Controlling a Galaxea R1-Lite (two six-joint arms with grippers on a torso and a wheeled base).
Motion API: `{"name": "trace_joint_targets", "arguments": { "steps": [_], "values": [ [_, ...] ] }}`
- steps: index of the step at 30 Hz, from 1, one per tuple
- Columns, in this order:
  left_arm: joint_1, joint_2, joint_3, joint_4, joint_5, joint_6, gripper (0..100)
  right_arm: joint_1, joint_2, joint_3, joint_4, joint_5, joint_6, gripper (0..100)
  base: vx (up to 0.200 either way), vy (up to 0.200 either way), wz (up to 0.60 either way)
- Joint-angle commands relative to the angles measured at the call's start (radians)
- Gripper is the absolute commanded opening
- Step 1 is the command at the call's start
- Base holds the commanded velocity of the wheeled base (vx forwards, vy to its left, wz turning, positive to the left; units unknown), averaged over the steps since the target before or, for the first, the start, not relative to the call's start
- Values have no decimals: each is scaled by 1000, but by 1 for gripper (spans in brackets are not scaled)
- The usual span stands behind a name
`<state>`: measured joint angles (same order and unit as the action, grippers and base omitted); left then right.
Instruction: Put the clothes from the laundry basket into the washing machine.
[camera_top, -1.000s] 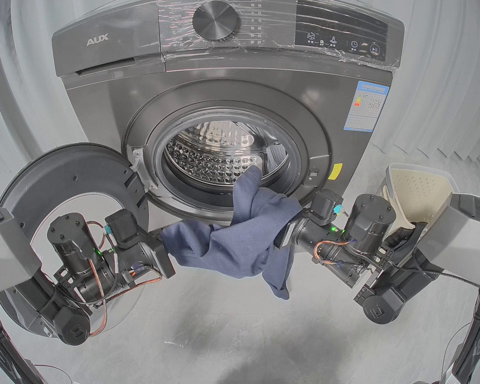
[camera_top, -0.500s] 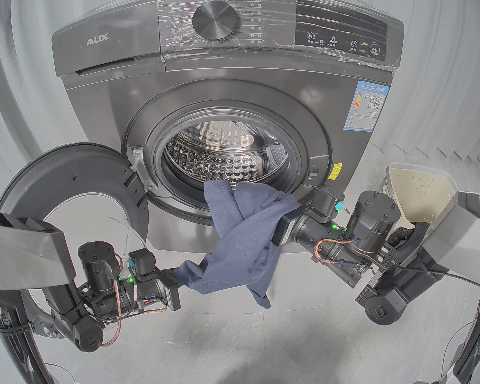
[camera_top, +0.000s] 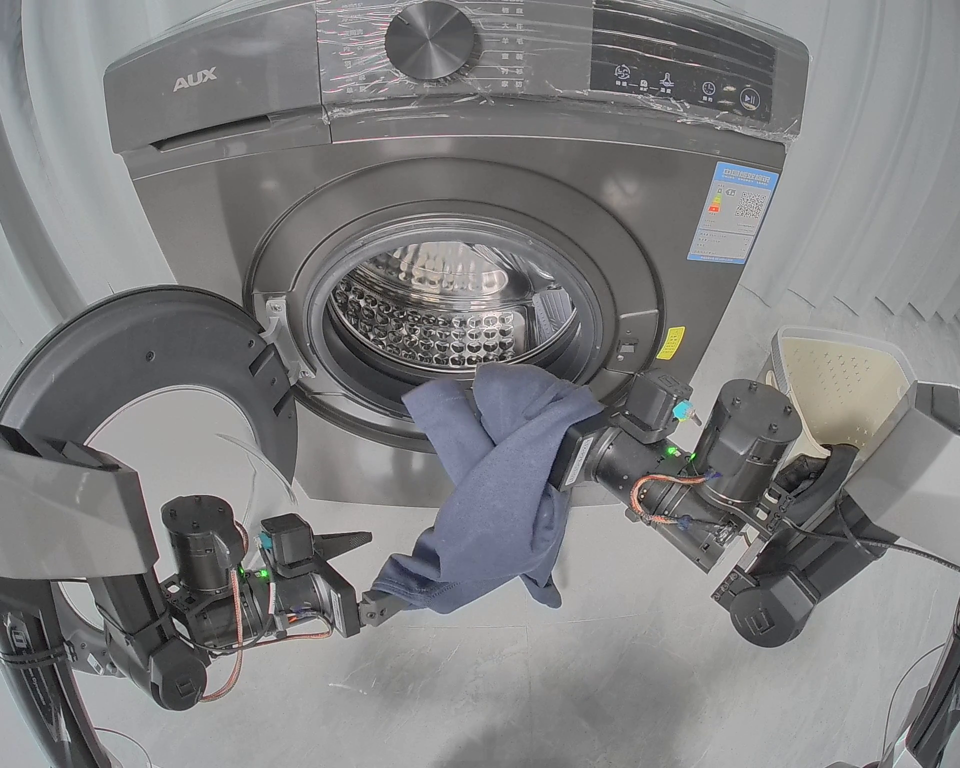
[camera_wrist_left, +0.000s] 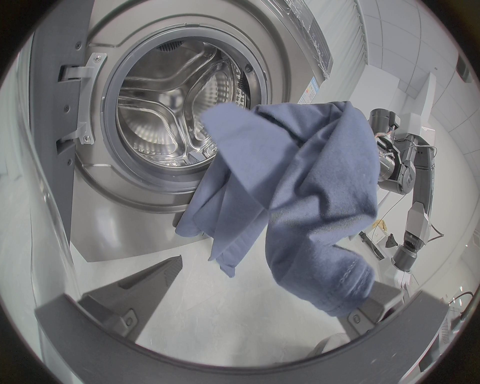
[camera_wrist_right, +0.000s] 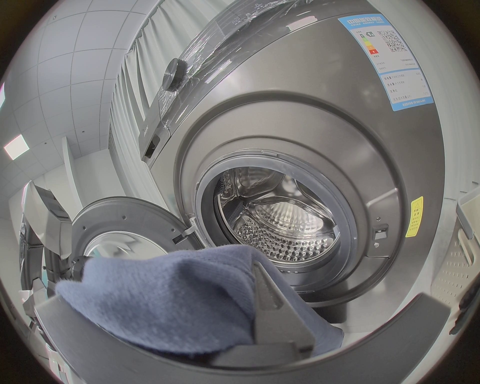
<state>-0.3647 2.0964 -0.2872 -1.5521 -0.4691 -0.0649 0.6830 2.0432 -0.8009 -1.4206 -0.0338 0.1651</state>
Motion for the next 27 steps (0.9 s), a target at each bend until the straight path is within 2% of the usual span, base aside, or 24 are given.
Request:
{"name": "trace_joint_targets", "arguments": {
  "steps": [1, 4, 9, 12, 18, 23, 25, 27],
  "values": [
    [-16, 2, 51, 0, -3, 11, 100, -5, 9, -8, 3, 0, -1, 0, 0, 0, 0],
    [-30, 4, 97, 0, -13, 34, 100, -6, 9, -14, 9, 0, 1, 0, 0, 0, 0],
    [-39, 39, 160, 0, -65, 106, 100, -16, 9, -26, 11, 0, 1, 0, 0, 0, 0],
    [-39, 50, 174, 0, -66, 123, 100, -22, 11, -24, 11, 0, 2, 0, 0, 0, 0],
    [-42, 11, 131, -2, -68, 126, 100, -6, 22, -20, 9, -1, 8, 0, 0, 0, 0],
    [-65, -90, 85, 0, -68, 109, 100, 12, 32, -8, 9, -21, 21, 0, 0, 0, 0],
    [-74, -130, 25, 0, -69, 85, 100, 15, 49, -12, 9, -26, 21, 0, 0, 0, 0],
    [-119, -131, -27, 0, -55, 63, 100, 18, 49, -17, 8, -26, 21, 0, 0, 0, 0]
  ]
}}
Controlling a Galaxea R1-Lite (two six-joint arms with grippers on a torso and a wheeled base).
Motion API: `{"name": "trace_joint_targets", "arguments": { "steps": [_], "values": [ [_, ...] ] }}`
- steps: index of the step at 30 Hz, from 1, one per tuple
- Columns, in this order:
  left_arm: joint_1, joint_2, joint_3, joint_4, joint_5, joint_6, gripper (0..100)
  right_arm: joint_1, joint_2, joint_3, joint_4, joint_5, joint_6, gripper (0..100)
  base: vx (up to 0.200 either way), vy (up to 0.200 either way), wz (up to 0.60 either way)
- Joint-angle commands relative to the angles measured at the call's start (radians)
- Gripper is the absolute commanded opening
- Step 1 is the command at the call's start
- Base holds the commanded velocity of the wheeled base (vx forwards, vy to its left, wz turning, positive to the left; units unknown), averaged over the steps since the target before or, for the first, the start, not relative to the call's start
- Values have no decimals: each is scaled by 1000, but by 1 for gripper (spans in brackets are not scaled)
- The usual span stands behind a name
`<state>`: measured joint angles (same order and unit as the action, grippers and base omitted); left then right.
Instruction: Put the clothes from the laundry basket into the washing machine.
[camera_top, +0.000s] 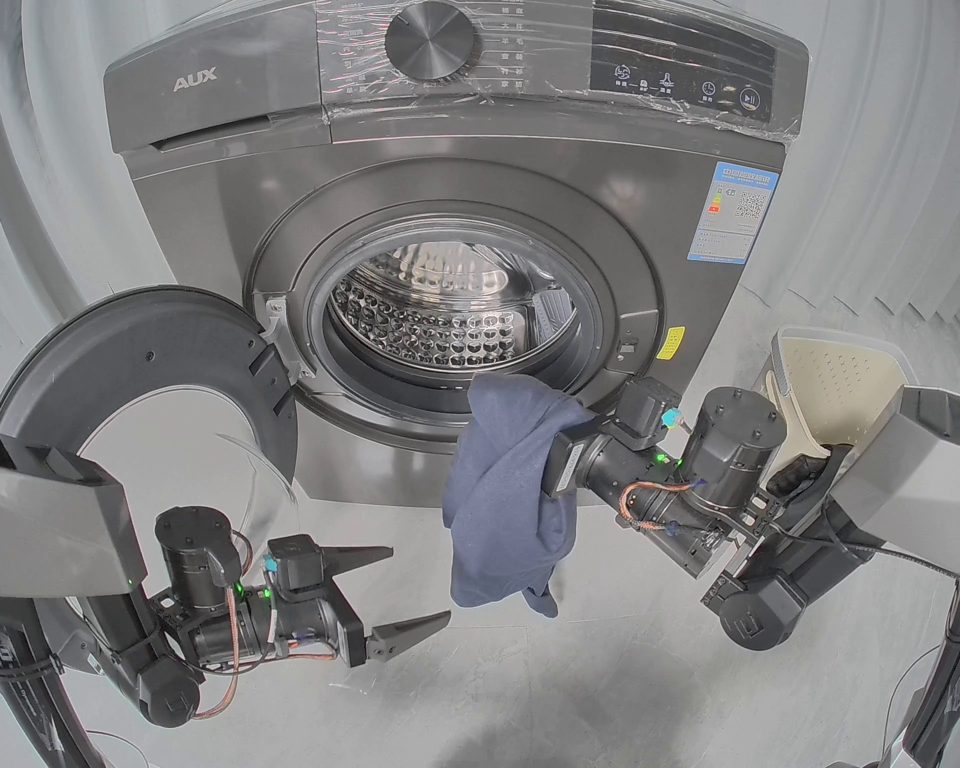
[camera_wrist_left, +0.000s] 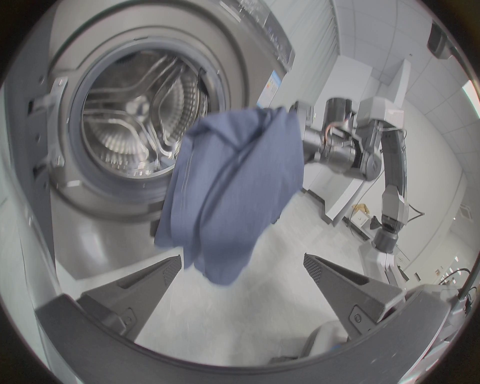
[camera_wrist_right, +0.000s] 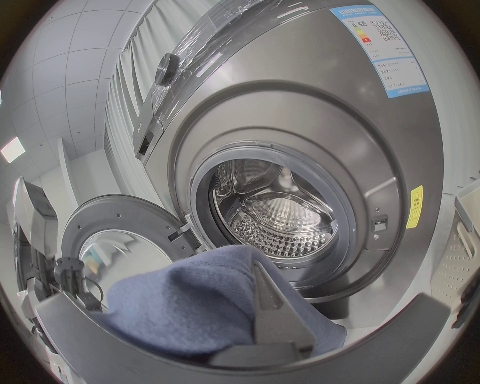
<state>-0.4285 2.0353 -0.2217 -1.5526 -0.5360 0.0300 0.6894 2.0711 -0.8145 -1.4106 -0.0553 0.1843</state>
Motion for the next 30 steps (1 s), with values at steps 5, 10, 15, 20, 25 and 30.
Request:
{"name": "trace_joint_targets", "arguments": {
  "steps": [5, 10, 15, 20, 25, 30],
  "values": [
    [-134, -32, -192, 0, 76, -70, 100, 29, 21, -11, -2, -8, 4, 0, 0, 0, 0],
    [-167, 29, -288, 0, 133, -96, 100, 47, 18, -9, -1, -9, 4, 0, 0, 0, 0],
    [-156, 77, -334, 2, 151, -96, 100, 52, 12, 0, -1, -9, 6, 0, 0, 0, 0],
    [-144, 112, -346, 0, 156, -94, 100, 73, -6, 15, -2, -11, 9, 0, 0, 0, 0],
    [-130, 157, -384, 0, 183, -93, 100, 107, -28, 51, -2, -29, 14, 0, 0, 0, 0],
    [-111, 186, -433, 0, 212, -96, 100, 122, -45, 80, -2, -31, 18, 0, 0, 0, 0]
  ]
}}
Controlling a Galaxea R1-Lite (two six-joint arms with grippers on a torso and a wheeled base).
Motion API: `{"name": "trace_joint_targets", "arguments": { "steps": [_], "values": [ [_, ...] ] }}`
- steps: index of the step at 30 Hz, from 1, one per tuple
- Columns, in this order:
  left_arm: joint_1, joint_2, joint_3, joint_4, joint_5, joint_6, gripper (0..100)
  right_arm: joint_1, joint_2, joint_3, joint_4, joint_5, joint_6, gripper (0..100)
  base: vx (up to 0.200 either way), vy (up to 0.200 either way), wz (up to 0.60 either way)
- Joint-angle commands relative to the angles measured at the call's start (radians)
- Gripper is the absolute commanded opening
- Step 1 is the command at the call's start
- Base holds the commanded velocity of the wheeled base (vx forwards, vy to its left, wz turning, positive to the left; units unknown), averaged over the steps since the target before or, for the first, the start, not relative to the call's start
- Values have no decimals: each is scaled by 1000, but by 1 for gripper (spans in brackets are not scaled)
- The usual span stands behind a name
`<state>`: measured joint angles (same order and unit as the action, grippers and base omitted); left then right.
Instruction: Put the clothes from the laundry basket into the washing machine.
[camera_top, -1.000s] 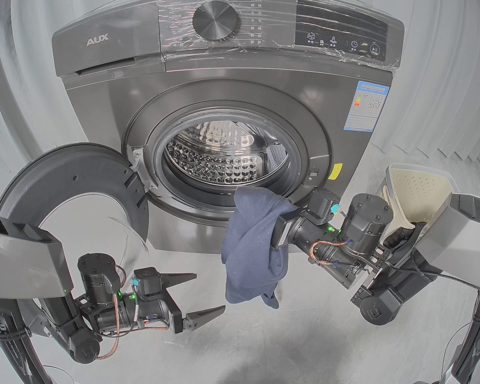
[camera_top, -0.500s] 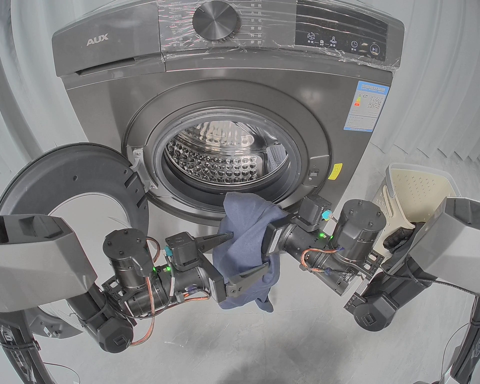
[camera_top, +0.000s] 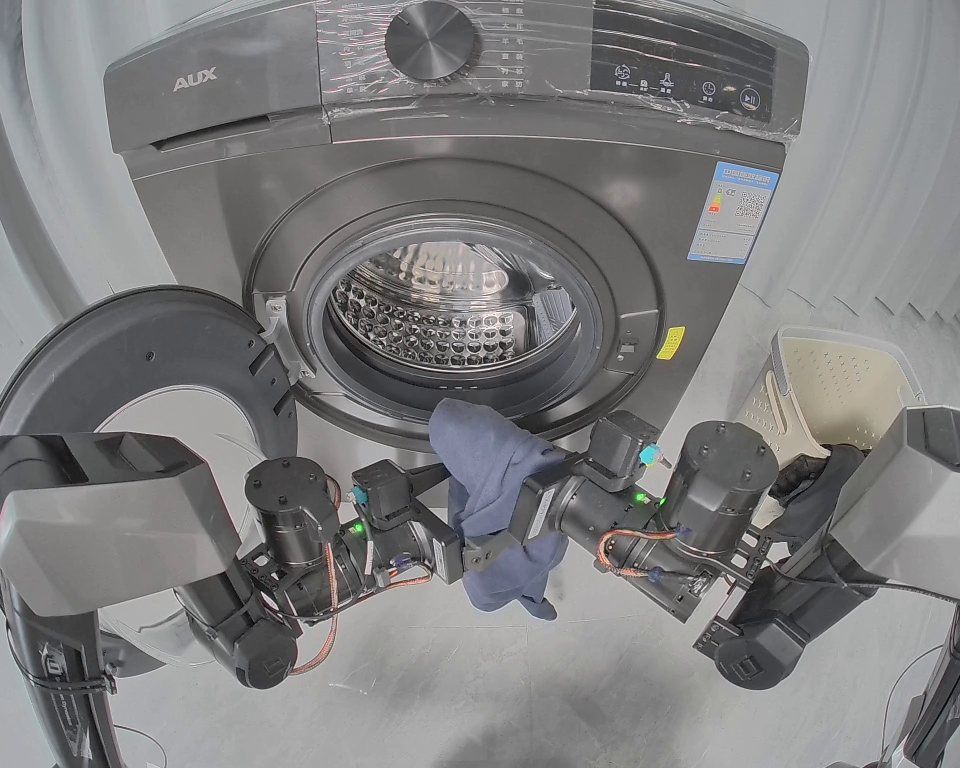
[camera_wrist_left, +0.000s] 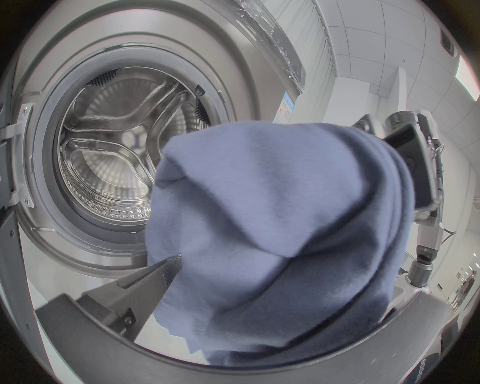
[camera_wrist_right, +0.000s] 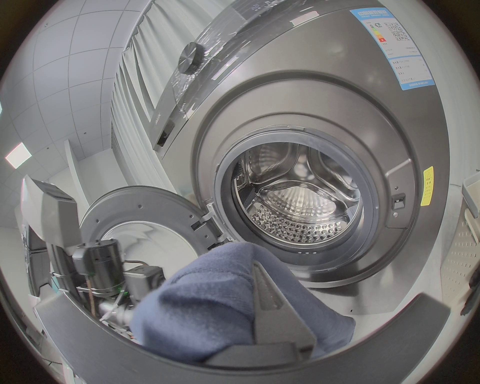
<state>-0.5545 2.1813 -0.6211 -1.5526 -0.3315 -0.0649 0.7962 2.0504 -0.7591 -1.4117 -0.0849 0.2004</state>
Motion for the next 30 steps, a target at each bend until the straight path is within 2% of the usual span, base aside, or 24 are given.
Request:
{"name": "trace_joint_targets", "arguments": {
  "steps": [1, 13, 14, 17, 20, 22, 26, 30],
  "values": [
    [15, 41, -39, 0, 8, -1, 100, 15, -26, 29, -1, -3, 4, 0, 0, 0, 0],
    [18, 66, -46, 0, 11, 4, 100, 37, -30, 31, -1, -3, 16, 0, 0, 0, 0],
    [19, 64, -46, 0, 11, 4, 0, 37, -29, 31, -1, -3, 17, 0, 0, 0, 0],
    [22, 60, -46, 0, 9, 0, 0, 34, -30, 31, -3, -3, 20, 0, 0, 0, 0],
    [36, 54, -45, -3, 9, -15, 0, 18, -33, 31, -3, -3, 25, 0, 0, 0, 0],
    [53, 45, -42, -4, 9, -29, 0, 8, -41, 32, -3, -3, 25, 0, 0, 0, 0],
    [76, -8, -32, -4, 8, -76, 0, -29, -64, 61, -3, -1, 24, 0, 0, 0, 0],
    [73, -63, -2, -4, 9, -98, 0, -52, -69, 103, -3, -1, 25, 0, 0, 0, 0]
  ]
}}
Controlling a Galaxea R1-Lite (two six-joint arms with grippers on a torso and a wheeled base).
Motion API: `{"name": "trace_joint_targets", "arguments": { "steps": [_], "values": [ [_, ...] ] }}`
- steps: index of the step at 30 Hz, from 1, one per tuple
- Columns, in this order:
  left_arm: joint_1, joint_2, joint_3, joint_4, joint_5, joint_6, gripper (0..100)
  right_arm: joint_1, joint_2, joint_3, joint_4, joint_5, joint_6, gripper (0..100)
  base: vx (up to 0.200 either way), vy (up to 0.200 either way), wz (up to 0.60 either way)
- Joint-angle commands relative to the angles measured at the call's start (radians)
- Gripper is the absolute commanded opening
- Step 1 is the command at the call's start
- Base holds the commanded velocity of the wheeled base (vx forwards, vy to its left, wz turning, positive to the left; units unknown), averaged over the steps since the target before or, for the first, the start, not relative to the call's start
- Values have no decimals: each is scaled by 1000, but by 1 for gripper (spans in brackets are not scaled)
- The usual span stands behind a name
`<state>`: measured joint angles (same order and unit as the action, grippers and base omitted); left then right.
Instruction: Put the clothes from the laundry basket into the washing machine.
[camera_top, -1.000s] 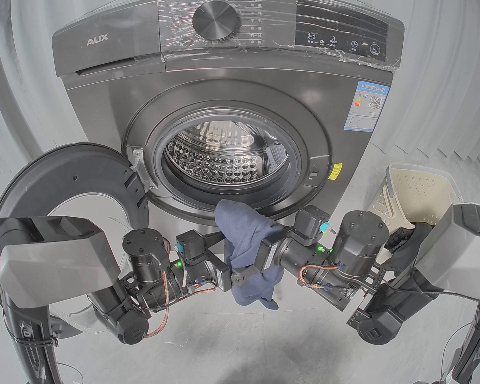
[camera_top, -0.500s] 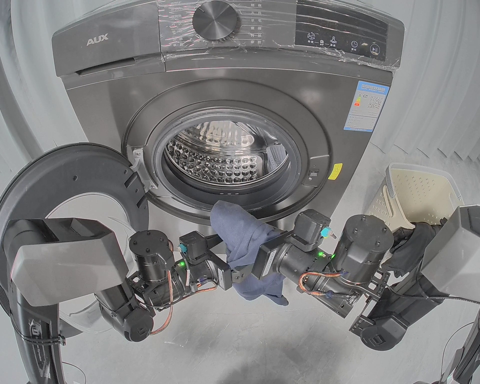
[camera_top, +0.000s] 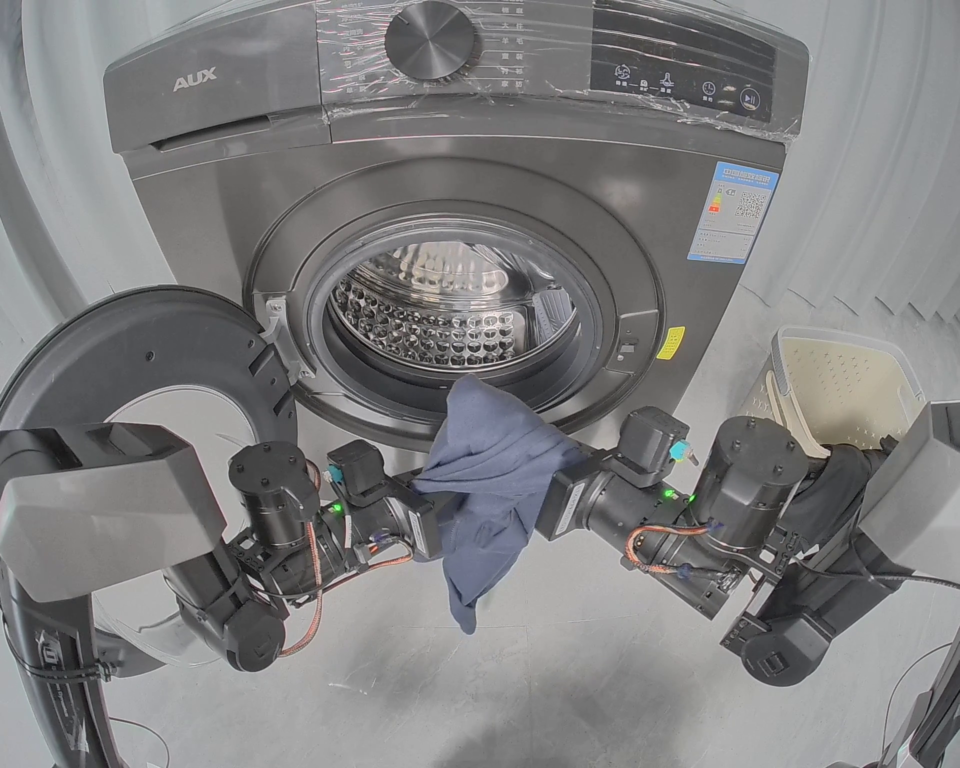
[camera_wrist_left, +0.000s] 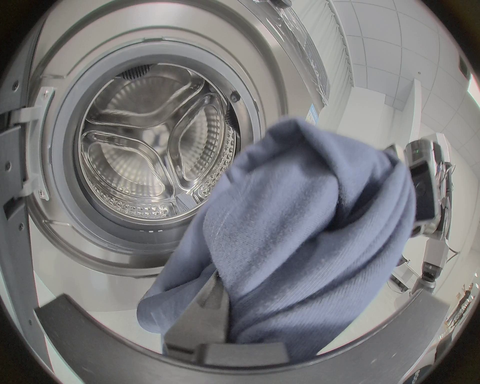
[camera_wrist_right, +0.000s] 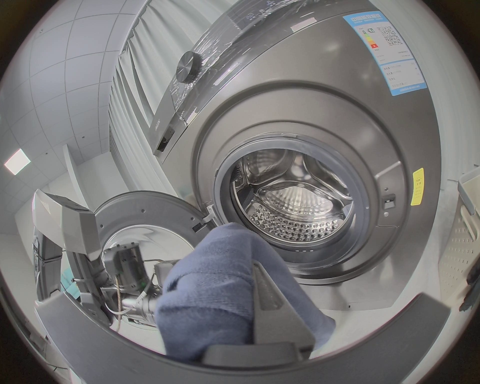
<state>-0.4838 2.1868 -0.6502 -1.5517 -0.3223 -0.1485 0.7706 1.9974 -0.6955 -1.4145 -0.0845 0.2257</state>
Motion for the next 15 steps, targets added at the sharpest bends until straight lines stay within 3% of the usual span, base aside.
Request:
{"name": "trace_joint_targets", "arguments": {
  "steps": [1, 9, 15],
  "values": [
    [1, -82, 35, -4, 3, -16, 0, -31, -16, 53, 0, -1, 1, 0, 0, 0, 0],
    [-6, -200, 84, -2, 11, -36, 0, -24, 0, 148, -3, 3, 4, 0, 0, 0, 0],
    [-9, -240, 129, -2, 9, -43, 0, 19, 9, 110, -50, 12, 1, 0, 0, 0, 0]
  ]
}}
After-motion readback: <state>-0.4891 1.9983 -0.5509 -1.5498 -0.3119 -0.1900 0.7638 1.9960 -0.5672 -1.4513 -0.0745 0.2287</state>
